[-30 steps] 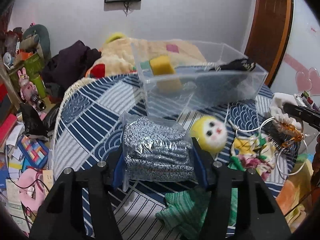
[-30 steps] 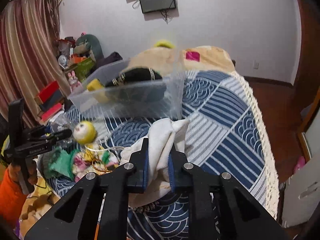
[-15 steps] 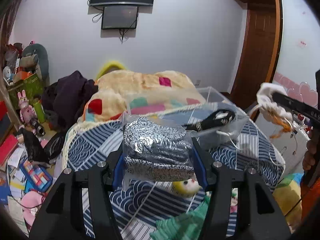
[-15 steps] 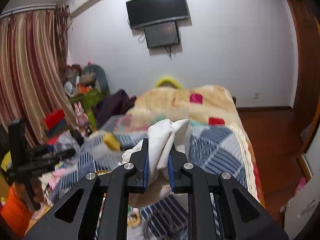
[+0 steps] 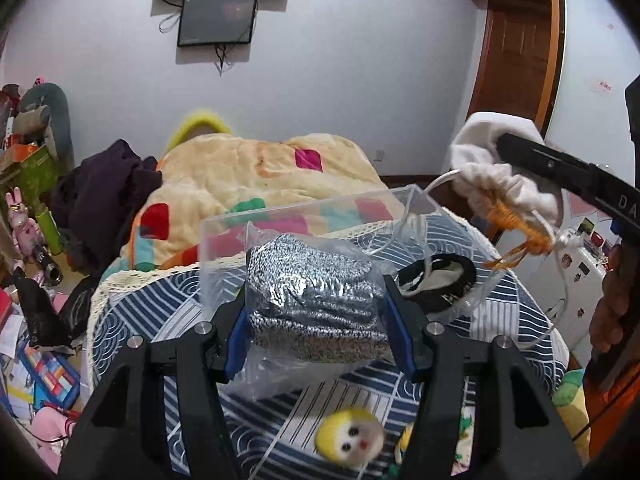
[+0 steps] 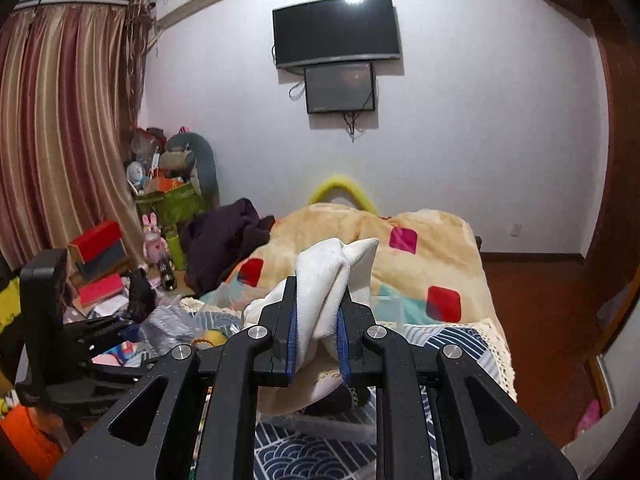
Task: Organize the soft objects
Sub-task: 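Lower the scrubber into the clear box with the left tool while the right tool releases the cloth inside, then grasp the green knitted glove with the left tool while the right tool grasps the braided bracelet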
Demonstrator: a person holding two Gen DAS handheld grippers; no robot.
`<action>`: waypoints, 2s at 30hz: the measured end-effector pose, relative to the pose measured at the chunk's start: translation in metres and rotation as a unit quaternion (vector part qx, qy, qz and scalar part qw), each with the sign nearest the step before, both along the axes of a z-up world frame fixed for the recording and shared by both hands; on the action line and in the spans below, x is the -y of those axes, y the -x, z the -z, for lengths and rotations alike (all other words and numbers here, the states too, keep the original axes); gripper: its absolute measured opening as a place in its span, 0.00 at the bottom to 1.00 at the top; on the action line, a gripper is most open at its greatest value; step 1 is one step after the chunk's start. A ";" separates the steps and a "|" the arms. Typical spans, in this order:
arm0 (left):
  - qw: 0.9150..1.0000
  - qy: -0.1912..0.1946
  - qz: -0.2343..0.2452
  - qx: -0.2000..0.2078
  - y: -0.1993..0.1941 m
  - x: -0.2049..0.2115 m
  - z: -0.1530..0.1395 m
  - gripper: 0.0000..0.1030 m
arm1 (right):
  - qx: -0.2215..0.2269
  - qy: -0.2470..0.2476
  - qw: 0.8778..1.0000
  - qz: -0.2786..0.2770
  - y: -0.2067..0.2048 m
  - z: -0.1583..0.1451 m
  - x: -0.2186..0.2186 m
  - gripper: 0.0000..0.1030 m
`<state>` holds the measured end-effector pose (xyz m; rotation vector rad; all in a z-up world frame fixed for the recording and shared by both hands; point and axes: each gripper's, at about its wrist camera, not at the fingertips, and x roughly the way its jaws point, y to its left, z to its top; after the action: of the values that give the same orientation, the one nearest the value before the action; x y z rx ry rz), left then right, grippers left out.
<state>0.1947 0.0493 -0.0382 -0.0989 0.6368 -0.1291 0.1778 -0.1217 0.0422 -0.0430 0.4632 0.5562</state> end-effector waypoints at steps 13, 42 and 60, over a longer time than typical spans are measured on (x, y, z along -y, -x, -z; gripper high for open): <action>0.999 -0.015 0.001 -0.041 -0.040 0.013 0.032 0.58 | -0.084 0.068 0.994 -0.002 -0.040 0.048 -0.030 0.14; 1.000 -0.005 -0.008 0.003 0.028 0.006 -0.014 0.95 | -0.026 0.067 0.997 -0.001 0.015 0.014 0.005 0.71; 0.998 -0.022 0.004 -0.063 0.103 0.023 0.047 0.98 | -0.080 0.107 0.991 0.000 0.073 0.079 0.031 0.81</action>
<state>0.0920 0.0261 -0.0851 -0.0623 0.7660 -0.1164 0.1048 -0.1530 -0.0365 -0.2049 0.6773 0.5097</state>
